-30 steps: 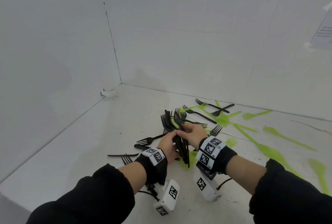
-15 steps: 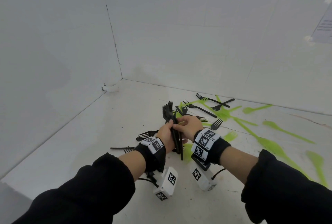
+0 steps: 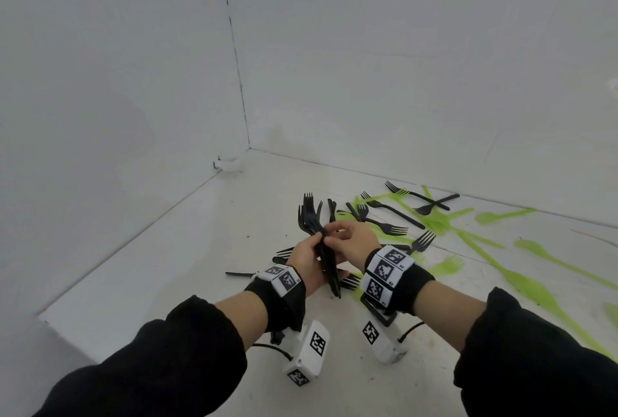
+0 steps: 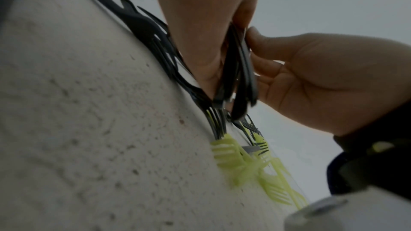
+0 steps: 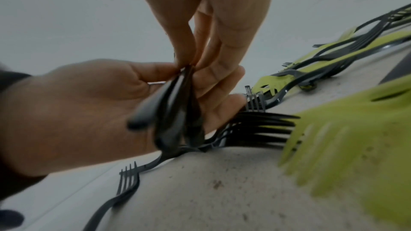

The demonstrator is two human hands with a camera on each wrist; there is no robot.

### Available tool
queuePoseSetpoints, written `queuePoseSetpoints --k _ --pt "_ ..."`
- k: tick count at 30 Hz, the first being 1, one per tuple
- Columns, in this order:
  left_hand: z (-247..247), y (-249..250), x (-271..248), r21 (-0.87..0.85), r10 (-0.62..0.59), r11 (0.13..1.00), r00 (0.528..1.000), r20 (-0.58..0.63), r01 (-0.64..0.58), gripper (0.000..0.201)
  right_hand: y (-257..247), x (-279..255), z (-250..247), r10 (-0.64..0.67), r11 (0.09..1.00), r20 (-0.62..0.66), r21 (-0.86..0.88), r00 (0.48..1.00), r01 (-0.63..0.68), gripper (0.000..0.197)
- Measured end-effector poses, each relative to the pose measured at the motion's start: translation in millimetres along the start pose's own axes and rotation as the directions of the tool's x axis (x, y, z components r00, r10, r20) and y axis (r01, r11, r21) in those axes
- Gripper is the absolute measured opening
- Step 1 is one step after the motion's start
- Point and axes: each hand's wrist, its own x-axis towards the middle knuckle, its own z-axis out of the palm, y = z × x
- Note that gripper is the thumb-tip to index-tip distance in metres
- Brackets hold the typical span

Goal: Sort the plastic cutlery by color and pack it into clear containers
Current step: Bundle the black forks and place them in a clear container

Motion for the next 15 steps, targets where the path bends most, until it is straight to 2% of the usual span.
queuePoseSetpoints --k 2,6,11,15 --pt "-5 0 0 0.013 0.01 1.0 1.0 -0.009 -0.01 0.038 -1 0 4 0.017 0.999 -0.001 0.052 1.0 -0.017 0.021" --pt "-8 2 -2 0.053 0.01 0.999 1.0 -0.002 -0.01 0.041 1 0 12 0.051 0.991 -0.029 0.125 0.998 -0.047 0.013" --pt "-9 4 -3 0.035 0.042 0.999 0.998 -0.035 -0.041 0.041 -1 -6 16 0.027 0.991 0.077 0.129 0.997 -0.037 0.021" --pt "-9 6 0 -0.05 0.081 0.995 0.994 -0.07 -0.084 0.034 -1 -8 17 0.021 0.996 0.076 0.084 0.997 -0.027 0.023"
